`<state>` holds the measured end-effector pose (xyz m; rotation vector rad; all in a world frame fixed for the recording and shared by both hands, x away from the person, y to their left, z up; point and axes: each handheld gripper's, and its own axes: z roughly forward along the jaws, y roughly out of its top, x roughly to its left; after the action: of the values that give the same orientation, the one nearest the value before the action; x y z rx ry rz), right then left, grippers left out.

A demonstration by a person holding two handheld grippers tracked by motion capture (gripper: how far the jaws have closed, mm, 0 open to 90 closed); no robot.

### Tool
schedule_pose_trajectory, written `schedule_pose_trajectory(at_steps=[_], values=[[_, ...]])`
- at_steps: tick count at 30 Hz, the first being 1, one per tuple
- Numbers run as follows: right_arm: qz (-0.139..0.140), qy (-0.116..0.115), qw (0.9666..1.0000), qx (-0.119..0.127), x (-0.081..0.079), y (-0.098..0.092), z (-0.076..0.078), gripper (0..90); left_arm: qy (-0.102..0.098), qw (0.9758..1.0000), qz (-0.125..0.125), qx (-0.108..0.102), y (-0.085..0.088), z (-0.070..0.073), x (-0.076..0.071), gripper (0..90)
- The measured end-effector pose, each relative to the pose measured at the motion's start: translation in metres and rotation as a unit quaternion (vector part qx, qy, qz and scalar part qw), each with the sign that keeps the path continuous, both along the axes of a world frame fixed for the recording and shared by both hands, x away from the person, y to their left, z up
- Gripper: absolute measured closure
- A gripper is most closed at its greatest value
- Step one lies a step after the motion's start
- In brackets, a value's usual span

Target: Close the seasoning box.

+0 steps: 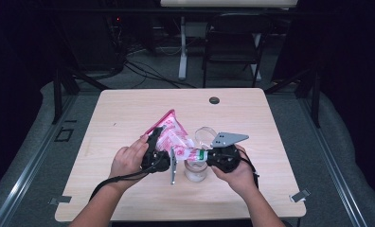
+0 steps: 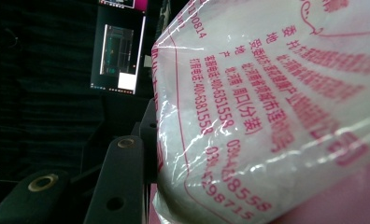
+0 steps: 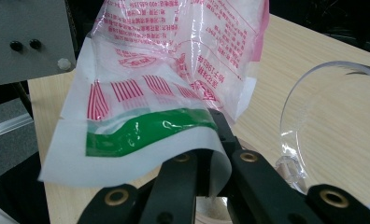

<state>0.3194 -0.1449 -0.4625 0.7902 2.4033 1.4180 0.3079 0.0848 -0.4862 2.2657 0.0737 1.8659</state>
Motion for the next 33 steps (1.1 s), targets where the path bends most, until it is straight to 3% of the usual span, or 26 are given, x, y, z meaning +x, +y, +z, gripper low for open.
schedule_pose_trajectory(at_steps=[33], values=[[-0.001,0.006,1.0,-0.006,0.0007,0.0001,-0.0051,90.0,-0.012,0.9999,-0.004,0.002,-0.0001,0.0005,-0.0016,62.0]])
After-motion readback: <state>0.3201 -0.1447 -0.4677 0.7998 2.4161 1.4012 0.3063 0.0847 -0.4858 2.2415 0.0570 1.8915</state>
